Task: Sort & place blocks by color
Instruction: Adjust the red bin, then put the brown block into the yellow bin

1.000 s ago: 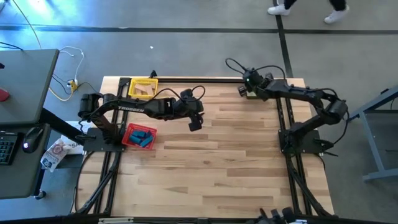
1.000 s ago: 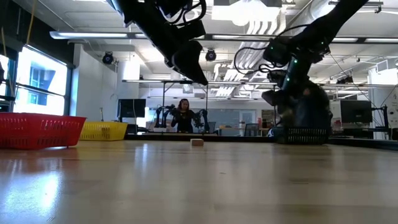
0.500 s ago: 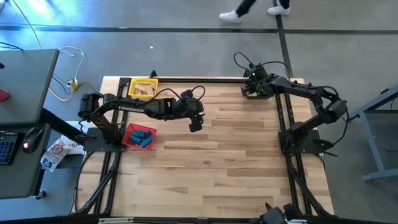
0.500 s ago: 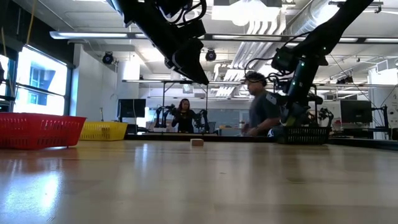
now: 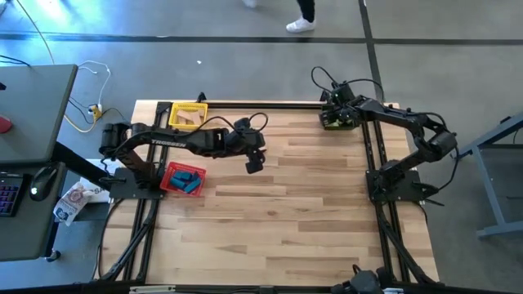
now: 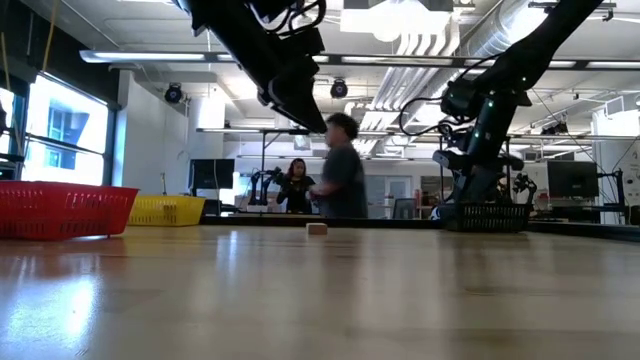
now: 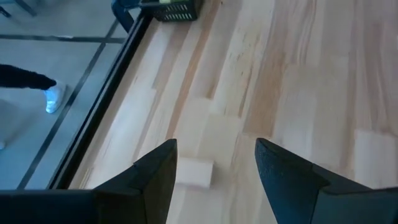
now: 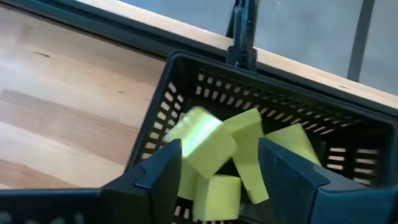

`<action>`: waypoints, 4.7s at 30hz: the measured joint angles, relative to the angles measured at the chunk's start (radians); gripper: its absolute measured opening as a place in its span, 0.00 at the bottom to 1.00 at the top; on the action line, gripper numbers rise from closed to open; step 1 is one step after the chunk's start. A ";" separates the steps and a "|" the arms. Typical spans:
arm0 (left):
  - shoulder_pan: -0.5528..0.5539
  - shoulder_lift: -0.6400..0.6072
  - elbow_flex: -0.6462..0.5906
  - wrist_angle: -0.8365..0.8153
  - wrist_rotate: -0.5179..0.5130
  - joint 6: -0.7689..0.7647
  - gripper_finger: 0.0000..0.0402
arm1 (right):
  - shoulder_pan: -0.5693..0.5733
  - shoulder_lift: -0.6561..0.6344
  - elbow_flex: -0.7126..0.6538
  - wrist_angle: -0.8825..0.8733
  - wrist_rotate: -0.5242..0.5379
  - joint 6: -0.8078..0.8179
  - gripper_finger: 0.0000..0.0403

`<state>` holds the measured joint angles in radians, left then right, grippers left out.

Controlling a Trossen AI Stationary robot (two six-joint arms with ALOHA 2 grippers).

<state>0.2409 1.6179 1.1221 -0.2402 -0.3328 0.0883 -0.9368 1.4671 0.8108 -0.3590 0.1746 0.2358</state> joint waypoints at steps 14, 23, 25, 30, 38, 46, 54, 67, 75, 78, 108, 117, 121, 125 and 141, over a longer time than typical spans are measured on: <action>-0.007 -0.221 0.001 -0.238 -0.047 -0.041 0.50 | 0.123 -0.149 0.000 0.008 -0.080 0.168 0.52; -0.006 -0.266 0.000 -0.378 -0.114 -0.105 0.50 | 0.369 -0.163 0.001 0.215 -0.076 0.210 0.52; -0.006 -0.266 0.000 -0.410 -0.117 -0.127 0.50 | 0.410 -0.163 0.001 0.269 -0.080 0.209 0.52; -0.020 -0.265 -0.059 -0.416 -0.116 -0.174 0.50 | 0.489 -0.164 0.001 0.389 -0.080 0.183 0.52; -0.099 -0.265 -0.160 -0.422 -0.024 -0.316 0.50 | 0.540 -0.163 0.001 0.425 -0.071 0.149 0.52; -0.184 -0.265 -0.253 -0.412 0.010 -0.499 0.50 | 0.540 -0.163 0.001 0.424 -0.071 0.157 0.52; -0.214 -0.265 -0.329 -0.416 0.041 -0.669 0.50 | 0.540 -0.163 0.001 0.423 -0.070 0.175 0.52; -0.224 -0.265 -0.421 -0.424 0.084 -0.785 0.50 | 0.540 -0.163 0.001 0.400 -0.070 0.175 0.52; -0.221 -0.265 -0.436 -0.452 0.055 -0.804 0.50 | 0.540 -0.163 0.001 0.398 -0.070 0.175 0.52; -0.213 -0.265 -0.436 -0.480 0.052 -0.804 0.50 | 0.540 -0.163 0.001 0.398 -0.070 0.175 0.52; -0.078 -0.264 -0.302 0.047 -0.041 -0.361 0.50 | 0.616 -0.163 0.000 0.417 -0.029 0.197 0.52; -0.011 -0.339 -0.302 -0.028 -0.096 -0.256 0.50 | 0.688 -0.159 0.027 0.586 0.057 0.097 0.52; 0.001 -0.423 -0.301 -0.086 -0.119 -0.241 0.50 | 0.690 -0.116 0.148 0.522 0.071 0.043 0.52; 0.003 -0.500 -0.301 -0.123 -0.127 -0.242 0.50 | 0.677 -0.032 0.296 0.381 0.108 0.046 0.52; 0.000 -0.557 -0.344 -0.289 -0.125 -0.313 0.50 | 0.669 0.340 0.613 -0.071 0.077 0.391 0.52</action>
<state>0.2409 1.0611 0.7785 -0.5289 -0.4576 -0.2245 -0.2677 1.8067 1.4239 -0.4301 0.2519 0.6266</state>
